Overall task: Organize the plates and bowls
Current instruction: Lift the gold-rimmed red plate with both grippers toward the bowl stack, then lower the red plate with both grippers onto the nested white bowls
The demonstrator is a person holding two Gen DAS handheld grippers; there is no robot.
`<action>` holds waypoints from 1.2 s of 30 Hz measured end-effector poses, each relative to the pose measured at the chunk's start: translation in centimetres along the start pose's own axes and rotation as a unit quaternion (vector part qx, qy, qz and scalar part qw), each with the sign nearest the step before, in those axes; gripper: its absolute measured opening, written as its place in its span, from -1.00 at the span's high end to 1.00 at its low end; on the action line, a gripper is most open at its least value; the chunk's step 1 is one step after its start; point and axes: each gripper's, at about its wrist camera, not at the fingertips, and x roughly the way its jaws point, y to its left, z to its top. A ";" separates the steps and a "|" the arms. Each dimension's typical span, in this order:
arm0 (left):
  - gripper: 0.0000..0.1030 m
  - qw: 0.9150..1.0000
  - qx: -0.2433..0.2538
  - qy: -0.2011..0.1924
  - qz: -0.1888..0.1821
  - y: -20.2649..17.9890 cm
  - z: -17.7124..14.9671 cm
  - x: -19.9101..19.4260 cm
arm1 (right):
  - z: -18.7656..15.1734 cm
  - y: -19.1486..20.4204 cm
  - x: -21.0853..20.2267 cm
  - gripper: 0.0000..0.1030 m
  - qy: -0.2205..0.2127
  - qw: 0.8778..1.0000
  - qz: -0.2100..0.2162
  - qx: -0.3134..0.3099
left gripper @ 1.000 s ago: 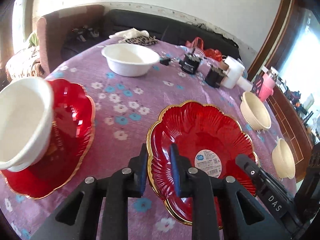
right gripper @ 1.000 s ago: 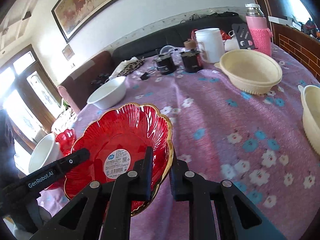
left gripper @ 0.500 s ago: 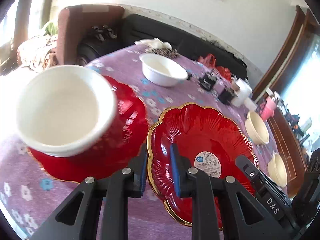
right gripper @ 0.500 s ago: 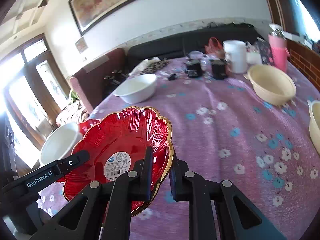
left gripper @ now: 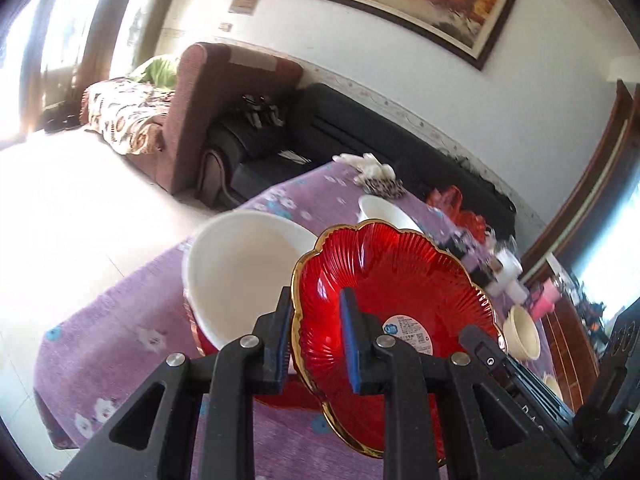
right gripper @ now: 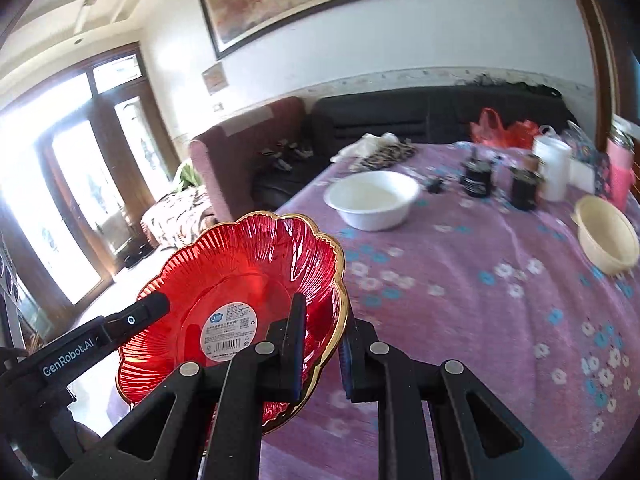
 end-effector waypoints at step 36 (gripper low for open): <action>0.61 0.997 -0.054 -0.005 0.054 7.2 3.4 3.4 | 1.6 7.1 8.8 0.67 0.047 0.997 0.010 -0.066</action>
